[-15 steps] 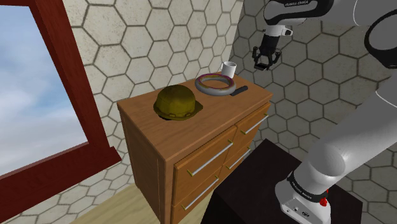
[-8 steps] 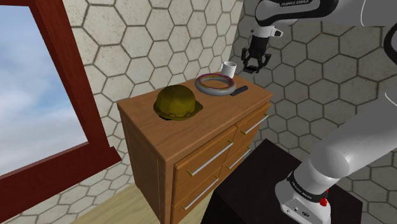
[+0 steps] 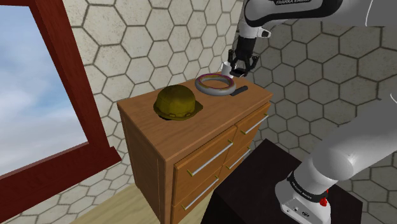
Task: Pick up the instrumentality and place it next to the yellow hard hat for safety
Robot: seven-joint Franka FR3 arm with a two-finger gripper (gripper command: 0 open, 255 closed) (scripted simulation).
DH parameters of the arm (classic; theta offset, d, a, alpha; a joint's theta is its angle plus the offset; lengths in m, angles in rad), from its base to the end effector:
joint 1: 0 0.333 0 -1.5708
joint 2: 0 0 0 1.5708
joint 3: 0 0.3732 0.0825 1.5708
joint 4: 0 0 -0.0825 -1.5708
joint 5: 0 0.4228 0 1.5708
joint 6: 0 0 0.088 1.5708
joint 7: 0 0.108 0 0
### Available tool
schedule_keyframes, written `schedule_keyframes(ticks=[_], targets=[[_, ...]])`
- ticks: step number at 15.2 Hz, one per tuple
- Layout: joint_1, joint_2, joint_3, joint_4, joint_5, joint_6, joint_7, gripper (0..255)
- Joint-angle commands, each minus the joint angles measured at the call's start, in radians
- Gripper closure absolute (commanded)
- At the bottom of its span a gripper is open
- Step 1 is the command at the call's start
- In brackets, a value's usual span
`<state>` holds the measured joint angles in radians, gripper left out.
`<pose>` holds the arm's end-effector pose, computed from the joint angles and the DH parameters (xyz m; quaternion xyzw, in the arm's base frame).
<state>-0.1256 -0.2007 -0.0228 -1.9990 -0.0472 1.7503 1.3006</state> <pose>0.5132 -0.0820 0.5881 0.7518 -0.6586 -0.0088 0.0306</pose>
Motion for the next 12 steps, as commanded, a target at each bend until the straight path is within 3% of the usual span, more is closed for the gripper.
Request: schedule_keyframes(ticks=[1,12], targets=[[0.022,0.000,0.030,0.006,0.009,-0.008,0.050,255],[0.135,0.071,0.189,0.086,0.044,-0.024,0.314,255]])
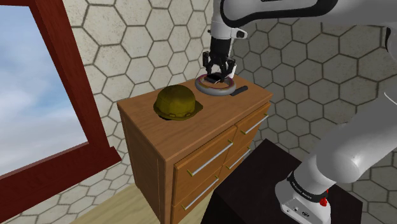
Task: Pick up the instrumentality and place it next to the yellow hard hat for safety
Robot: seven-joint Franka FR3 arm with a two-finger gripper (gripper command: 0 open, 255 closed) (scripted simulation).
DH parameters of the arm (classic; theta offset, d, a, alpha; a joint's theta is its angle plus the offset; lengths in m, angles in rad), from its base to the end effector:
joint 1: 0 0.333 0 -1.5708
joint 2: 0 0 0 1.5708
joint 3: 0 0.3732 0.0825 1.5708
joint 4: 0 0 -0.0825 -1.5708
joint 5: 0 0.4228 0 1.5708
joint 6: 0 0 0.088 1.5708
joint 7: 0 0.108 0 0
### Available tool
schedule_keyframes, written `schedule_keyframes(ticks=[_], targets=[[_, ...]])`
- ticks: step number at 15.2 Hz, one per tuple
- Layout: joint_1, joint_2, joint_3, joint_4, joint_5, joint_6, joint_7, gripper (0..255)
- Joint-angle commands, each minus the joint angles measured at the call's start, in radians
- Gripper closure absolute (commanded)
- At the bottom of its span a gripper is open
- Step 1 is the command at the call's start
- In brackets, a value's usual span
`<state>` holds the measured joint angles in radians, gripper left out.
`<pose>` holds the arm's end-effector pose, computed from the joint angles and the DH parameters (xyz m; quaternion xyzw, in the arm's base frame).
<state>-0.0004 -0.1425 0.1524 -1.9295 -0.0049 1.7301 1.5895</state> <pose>0.5346 0.0862 0.5903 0.7518 -0.6586 -0.0088 0.0309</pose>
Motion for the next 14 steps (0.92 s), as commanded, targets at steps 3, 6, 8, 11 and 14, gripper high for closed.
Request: schedule_keyframes(ticks=[3,6,8,11,14], targets=[[0.041,0.054,0.055,0.062,0.003,-0.011,0.098,255],[0.074,0.103,0.094,0.120,-0.001,-0.020,0.171,255],[0.096,0.142,0.118,0.164,-0.008,-0.028,0.220,255],[0.133,0.207,0.153,0.242,-0.023,-0.044,0.293,255],[0.175,0.282,0.184,0.333,-0.045,-0.065,0.366,255]])
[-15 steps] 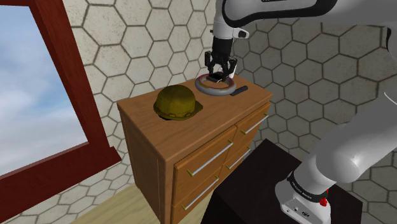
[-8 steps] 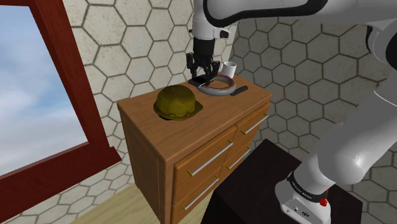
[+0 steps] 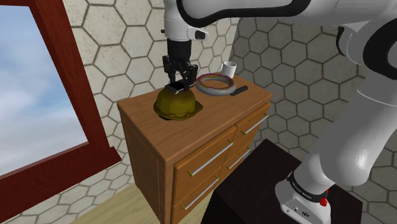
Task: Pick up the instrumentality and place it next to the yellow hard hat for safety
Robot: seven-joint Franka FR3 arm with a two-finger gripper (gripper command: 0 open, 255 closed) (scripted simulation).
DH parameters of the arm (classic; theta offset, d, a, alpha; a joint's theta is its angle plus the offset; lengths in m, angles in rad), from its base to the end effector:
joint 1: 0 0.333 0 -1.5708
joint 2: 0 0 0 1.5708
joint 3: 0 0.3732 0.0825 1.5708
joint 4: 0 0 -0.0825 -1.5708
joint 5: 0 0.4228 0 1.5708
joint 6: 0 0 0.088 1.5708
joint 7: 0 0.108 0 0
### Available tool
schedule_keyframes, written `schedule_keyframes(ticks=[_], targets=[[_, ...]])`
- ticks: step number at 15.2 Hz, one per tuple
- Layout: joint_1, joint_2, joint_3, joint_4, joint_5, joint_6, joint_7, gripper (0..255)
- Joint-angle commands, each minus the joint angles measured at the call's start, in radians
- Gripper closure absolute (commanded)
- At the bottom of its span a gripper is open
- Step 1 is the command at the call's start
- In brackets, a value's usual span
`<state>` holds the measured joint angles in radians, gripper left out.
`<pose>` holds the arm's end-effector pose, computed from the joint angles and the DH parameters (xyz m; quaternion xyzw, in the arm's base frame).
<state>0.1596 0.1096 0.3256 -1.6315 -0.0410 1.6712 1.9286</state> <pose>0.5660 0.2822 0.5941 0.7519 -0.6585 -0.0088 0.0309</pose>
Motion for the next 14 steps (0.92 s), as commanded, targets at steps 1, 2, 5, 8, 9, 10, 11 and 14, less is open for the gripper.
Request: schedule_keyframes(ticks=[1,2,5,8,9,10,11,14], targets=[[0.030,0.058,0.020,0.069,-0.018,-0.015,0.051,255],[0.046,0.087,0.028,0.106,-0.028,-0.025,0.074,255],[0.100,0.180,0.049,0.229,-0.060,-0.061,0.142,255],[0.120,0.213,0.053,0.245,-0.072,-0.048,0.165,255],[0.119,0.211,0.052,0.229,-0.071,-0.034,0.165,255],[0.117,0.209,0.052,0.214,-0.071,-0.020,0.165,255],[0.116,0.208,0.052,0.199,-0.070,-0.006,0.165,255],[0.113,0.207,0.051,0.156,-0.070,0.035,0.166,255]])
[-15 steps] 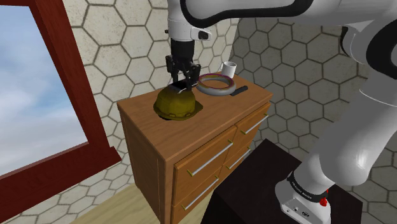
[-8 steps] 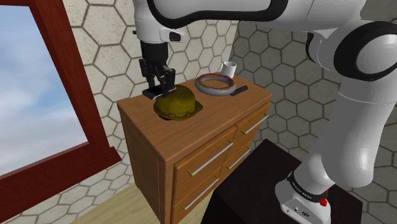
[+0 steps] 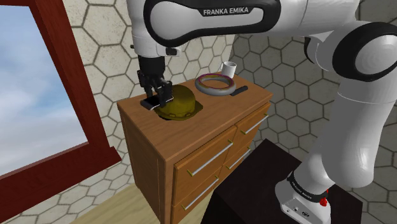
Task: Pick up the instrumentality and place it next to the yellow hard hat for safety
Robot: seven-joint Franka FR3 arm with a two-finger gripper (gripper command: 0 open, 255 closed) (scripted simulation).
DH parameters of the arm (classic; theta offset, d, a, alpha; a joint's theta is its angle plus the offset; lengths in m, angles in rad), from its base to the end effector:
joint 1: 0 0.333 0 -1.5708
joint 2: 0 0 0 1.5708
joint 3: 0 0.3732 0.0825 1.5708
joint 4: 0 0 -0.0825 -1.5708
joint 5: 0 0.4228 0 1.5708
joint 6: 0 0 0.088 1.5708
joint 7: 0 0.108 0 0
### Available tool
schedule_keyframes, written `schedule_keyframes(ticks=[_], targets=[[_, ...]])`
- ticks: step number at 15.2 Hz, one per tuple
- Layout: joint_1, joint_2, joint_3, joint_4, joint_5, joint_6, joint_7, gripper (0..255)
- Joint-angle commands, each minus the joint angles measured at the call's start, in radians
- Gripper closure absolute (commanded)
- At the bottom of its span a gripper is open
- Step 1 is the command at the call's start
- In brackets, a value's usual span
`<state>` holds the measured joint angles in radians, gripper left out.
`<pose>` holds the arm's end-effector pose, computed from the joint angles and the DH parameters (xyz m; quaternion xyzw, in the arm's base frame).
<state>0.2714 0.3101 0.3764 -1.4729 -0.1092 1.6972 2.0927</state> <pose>0.5837 0.3831 0.5520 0.7513 -0.6592 -0.0089 0.0309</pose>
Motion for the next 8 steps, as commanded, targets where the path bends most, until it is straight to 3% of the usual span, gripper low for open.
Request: schedule_keyframes(ticks=[1,8], targets=[[0.001,0.006,-0.001,-0.016,-0.002,0.023,0.002,255],[-0.003,0.013,-0.003,-0.101,-0.006,0.114,0.006,255]])
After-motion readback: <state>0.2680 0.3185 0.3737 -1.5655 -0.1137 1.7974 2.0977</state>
